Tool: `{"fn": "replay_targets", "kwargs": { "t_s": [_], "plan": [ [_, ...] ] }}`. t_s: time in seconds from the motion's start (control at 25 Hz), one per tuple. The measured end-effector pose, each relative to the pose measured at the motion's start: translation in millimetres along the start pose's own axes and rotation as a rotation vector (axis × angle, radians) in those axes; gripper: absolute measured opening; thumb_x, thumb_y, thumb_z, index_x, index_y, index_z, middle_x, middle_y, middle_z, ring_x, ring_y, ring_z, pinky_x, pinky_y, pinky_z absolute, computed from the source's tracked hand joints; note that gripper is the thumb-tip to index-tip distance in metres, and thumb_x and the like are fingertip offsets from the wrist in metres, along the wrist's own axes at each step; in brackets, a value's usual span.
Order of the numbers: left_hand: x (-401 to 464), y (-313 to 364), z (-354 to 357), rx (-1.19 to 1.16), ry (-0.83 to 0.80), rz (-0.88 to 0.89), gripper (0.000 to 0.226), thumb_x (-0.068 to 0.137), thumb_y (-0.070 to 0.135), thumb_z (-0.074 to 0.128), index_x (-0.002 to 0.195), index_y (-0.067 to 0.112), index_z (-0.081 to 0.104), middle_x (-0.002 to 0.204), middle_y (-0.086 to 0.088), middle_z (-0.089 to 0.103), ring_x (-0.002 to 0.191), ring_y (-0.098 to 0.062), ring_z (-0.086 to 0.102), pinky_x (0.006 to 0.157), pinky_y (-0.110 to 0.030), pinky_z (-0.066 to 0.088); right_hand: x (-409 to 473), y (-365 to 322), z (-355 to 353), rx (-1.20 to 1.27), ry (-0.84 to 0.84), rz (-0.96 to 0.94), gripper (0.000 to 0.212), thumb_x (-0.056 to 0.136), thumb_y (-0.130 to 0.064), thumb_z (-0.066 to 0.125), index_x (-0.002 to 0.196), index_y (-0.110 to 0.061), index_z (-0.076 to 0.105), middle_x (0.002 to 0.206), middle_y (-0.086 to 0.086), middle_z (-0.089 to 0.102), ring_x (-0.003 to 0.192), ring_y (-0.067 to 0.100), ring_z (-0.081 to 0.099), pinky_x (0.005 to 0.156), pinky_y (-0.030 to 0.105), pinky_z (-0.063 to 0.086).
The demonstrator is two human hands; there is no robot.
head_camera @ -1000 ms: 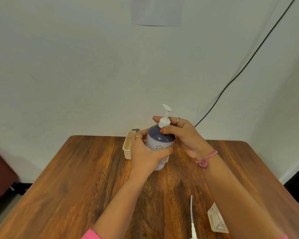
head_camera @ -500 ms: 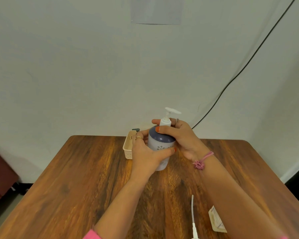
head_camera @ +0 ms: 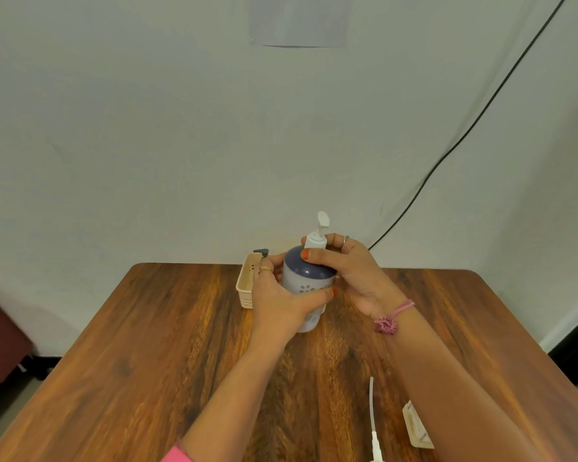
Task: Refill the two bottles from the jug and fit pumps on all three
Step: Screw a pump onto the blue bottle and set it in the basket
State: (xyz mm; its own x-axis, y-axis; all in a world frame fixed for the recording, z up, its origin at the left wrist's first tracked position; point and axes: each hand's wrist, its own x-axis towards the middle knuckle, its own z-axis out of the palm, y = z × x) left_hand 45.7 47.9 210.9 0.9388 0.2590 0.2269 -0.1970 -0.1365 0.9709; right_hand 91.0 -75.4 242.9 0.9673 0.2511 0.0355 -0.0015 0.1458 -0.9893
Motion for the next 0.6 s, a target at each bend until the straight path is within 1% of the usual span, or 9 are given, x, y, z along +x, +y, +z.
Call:
{"fn": "replay_targets", "kwargs": {
  "t_s": [0.04,0.08,0.16,0.24,0.32,0.48,0.52,0.6],
  "plan": [
    [-0.7,-0.8,-0.5,-0.004,-0.001,0.001,0.077,0.051,0.016,0.093,0.113,0.023,0.048,0.103,0.015,0.056,0.094,-0.003,0.057,0.078,-0.021,0.052,-0.2,0.4,-0.8,0.004,-0.017,0.017,0.05,0.066,-0.018,0.079,0.112,-0.004,0.065,0.101,0.008,0.072,0.094,0.018,0.068,0.079,0.027,0.055],
    [-1.4,-1.5,-0.7,-0.009,-0.001,0.0,0.077,0.051,0.015,0.093,0.113,0.024,0.048,0.103,0.015,0.056,0.093,-0.002,0.057,0.078,-0.02,0.052,-0.1,-0.1,-3.6,0.008,-0.059,0.036,0.053,0.066,-0.021,0.078,0.115,-0.006,0.063,0.106,0.009,0.072,0.098,0.019,0.067,0.083,0.028,0.054],
    [-2.5,-2.0,-0.9,-0.018,-0.009,-0.005,0.076,0.051,0.014,0.092,0.111,0.026,0.047,0.103,0.017,0.055,0.093,0.0,0.057,0.077,-0.02,0.051,-0.6,-2.8,-9.5,0.024,-0.185,0.061,0.047,0.076,-0.019,0.073,0.122,-0.011,0.062,0.118,0.006,0.068,0.112,0.021,0.062,0.096,0.034,0.049],
    [-3.2,-2.1,-1.0,-0.023,-0.022,-0.008,0.075,0.052,0.014,0.092,0.11,0.027,0.047,0.103,0.017,0.055,0.093,0.002,0.056,0.078,-0.02,0.051,-0.7,-4.0,-12.8,0.027,-0.256,0.043,0.04,0.084,-0.015,0.066,0.124,-0.012,0.062,0.126,0.006,0.064,0.121,0.022,0.057,0.102,0.038,0.044],
    [-3.2,-2.2,-1.2,-0.02,-0.035,-0.011,0.075,0.052,0.015,0.092,0.112,0.026,0.048,0.103,0.017,0.055,0.093,0.002,0.055,0.079,-0.02,0.05,-3.0,-3.3,-11.4,0.024,-0.206,0.009,0.038,0.082,-0.014,0.067,0.119,-0.01,0.065,0.122,0.004,0.067,0.117,0.02,0.059,0.101,0.036,0.045],
    [-1.4,-3.8,-2.4,0.001,-0.05,-0.007,0.074,0.052,0.015,0.092,0.11,0.027,0.048,0.102,0.017,0.056,0.094,0.0,0.056,0.077,-0.018,0.05,-11.3,0.1,-0.8,0.018,0.005,-0.056,0.034,0.077,-0.013,0.072,0.11,-0.009,0.07,0.107,0.002,0.073,0.104,0.012,0.066,0.085,0.021,0.052],
    [-1.0,-4.4,-2.6,0.006,-0.057,-0.006,0.073,0.053,0.015,0.092,0.11,0.027,0.048,0.102,0.017,0.056,0.094,0.0,0.057,0.077,-0.018,0.05,-12.0,2.4,1.2,0.031,0.042,-0.055,0.033,0.076,-0.013,0.073,0.109,-0.009,0.071,0.104,0.002,0.074,0.102,0.012,0.067,0.083,0.02,0.053],
    [-0.3,-6.9,-3.0,0.004,-0.061,-0.008,0.072,0.053,0.015,0.092,0.11,0.026,0.049,0.101,0.017,0.057,0.093,0.0,0.057,0.076,-0.018,0.05,-12.6,4.9,5.6,0.049,0.101,-0.039,0.031,0.074,-0.013,0.075,0.105,-0.009,0.072,0.102,0.003,0.075,0.101,0.014,0.067,0.083,0.022,0.054]
  ]
}}
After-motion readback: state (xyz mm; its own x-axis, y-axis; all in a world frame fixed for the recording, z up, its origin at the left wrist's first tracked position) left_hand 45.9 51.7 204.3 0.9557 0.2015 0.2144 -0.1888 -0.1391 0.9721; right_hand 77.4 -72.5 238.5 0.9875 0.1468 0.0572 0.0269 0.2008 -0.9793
